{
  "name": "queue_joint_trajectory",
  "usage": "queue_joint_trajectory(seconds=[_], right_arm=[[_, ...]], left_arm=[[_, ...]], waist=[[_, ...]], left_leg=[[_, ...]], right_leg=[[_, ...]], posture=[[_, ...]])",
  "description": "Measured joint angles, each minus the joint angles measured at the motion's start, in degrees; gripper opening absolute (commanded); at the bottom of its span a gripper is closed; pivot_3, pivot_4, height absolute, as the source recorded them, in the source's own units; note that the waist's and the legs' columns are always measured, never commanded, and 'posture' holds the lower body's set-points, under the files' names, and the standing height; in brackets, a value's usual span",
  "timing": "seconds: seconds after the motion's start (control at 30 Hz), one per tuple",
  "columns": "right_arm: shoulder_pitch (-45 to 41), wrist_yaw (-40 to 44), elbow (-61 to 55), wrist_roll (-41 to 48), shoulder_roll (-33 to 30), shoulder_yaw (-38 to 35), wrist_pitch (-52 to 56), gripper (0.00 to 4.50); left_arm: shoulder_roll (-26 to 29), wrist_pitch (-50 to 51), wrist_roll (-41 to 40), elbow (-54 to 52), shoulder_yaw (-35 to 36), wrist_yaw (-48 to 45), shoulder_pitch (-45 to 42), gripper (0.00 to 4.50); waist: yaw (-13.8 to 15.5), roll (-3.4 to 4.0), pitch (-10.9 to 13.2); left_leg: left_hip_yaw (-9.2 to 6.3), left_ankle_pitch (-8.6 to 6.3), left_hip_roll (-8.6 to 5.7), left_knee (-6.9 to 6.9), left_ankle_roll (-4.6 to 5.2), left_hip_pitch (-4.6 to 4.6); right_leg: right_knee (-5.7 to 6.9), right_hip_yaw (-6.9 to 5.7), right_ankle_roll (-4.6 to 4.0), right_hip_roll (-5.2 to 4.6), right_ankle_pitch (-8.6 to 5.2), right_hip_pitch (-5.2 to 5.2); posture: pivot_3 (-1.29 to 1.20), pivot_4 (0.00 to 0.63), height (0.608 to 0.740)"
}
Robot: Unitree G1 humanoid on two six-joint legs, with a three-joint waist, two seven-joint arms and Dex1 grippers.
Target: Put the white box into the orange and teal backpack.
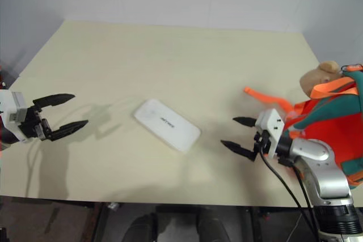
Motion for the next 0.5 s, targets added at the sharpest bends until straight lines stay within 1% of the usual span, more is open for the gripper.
queue_joint_trajectory(seconds=[0.17, 0.3, 0.43, 0.5], right_arm=[[-0.2, -1.8, -2.4, 1.6, 2.2, 0.0, 0.6, 4.48], [-0.4, -3.1, -2.4, 0.9, 2.9, 1.1, 1.1, 4.48], [-2.7, -6.2, -2.5, -0.6, 4.7, 3.2, 2.7, 4.48], [-2.9, -9.1, -2.8, -2.5, 4.7, 4.2, 4.8, 4.09]], left_arm=[[0.0, -0.3, 1.0, 1.3, -1.6, -0.4, -3.0, 4.50], [-0.8, -0.2, 1.1, 0.7, -1.6, 0.4, -3.0, 4.50], [-1.8, -0.6, 1.6, 1.0, -2.4, 1.5, -4.0, 4.50], [-2.5, -2.1, 1.8, 2.3, -3.0, 1.4, -5.1, 4.10]], waist=[[0.0, 0.00, 0.0], [0.0, 0.02, 0.0], [-0.1, 0.02, 0.0], [0.0, 0.01, 0.0]], left_leg=[[-0.01, 0.00, 0.00, 0.08, 0.00, 0.00], [-0.01, 0.00, 0.00, 0.09, 0.00, 0.00], [-0.01, 0.00, 0.00, 0.27, 0.00, 0.00], [-0.02, 0.00, 0.00, 0.33, 0.00, 0.00]], right_leg=[[0.05, 0.00, 0.01, 0.01, 0.01, 0.00], [0.08, 0.00, 0.02, 0.01, 0.01, 0.00], [0.26, 0.01, 0.01, 0.02, 0.01, 0.00], [0.31, 0.01, 0.01, 0.02, 0.01, 0.00]], posture=[[0.00, 0.150, 0.740], [0.00, 0.150, 0.740], [0.00, 0.150, 0.740], [0.00, 0.150, 0.740]])
